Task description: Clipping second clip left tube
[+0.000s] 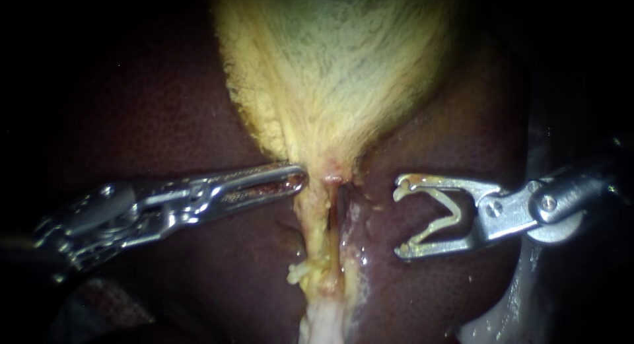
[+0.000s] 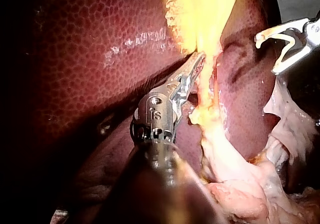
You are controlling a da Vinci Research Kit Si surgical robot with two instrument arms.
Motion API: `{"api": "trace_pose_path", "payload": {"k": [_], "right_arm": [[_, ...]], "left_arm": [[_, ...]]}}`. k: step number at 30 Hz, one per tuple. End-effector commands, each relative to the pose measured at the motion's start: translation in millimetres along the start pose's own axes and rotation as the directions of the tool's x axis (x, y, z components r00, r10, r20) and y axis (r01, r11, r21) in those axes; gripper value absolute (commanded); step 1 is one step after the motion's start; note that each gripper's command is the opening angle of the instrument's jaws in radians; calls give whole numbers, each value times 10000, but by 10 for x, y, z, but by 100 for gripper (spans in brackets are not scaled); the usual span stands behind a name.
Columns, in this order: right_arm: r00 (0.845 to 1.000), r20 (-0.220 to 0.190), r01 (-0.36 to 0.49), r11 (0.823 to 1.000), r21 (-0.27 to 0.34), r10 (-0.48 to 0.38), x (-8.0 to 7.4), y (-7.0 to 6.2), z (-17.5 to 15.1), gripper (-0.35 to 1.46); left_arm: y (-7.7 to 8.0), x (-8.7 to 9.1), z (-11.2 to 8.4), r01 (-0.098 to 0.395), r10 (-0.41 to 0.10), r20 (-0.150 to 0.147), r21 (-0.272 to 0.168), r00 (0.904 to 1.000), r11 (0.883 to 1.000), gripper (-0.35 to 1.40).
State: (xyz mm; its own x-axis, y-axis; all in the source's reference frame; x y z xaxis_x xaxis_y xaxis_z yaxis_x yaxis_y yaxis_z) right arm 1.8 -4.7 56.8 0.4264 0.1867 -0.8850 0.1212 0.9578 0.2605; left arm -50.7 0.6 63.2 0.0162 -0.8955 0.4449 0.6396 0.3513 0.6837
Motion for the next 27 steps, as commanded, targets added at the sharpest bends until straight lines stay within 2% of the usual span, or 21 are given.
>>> {"api": "trace_pose_path", "payload": {"k": [1, 5, 8, 13, 18, 23, 27], "right_arm": [[10000, 1, -4, 10000, -13, 4, 0, -1, 2, 60], [9999, -19, 101, 9999, 47, -101, -3, -6, 18, 60], [9991, -20, -435, 9990, 53, 435, -7, -11, 36, 60], [9941, -57, -1080, 9938, 277, 1082, -21, -23, 88, 60], [9894, -47, -1447, 9886, 425, 1451, -36, -33, 137, 60], [9873, -50, -1583, 9867, 356, 1586, -48, -27, 162, 60], [9868, 167, -1616, 9863, 345, 1611, -63, -17, 167, 59]], "left_arm": [[0, 0, -1, 0, 0, 1, 1, 10000, 10000, -35], [-2, -6, -12, 29, -29, -36, 45, 10000, 10000, -35], [-3, -13, -32, 57, -56, -79, 91, 10000, 9999, -35], [1, -18, -64, 64, -64, 6, -72, 10000, 10000, -35], [4, -19, -76, 63, -62, 31, -141, 10000, 9999, -35], [-2, -20, -79, 80, -79, 67, -152, 9999, 9999, -35], [-8, -20, -83, 93, -91, 106, -166, 9999, 9998, -35]]}}
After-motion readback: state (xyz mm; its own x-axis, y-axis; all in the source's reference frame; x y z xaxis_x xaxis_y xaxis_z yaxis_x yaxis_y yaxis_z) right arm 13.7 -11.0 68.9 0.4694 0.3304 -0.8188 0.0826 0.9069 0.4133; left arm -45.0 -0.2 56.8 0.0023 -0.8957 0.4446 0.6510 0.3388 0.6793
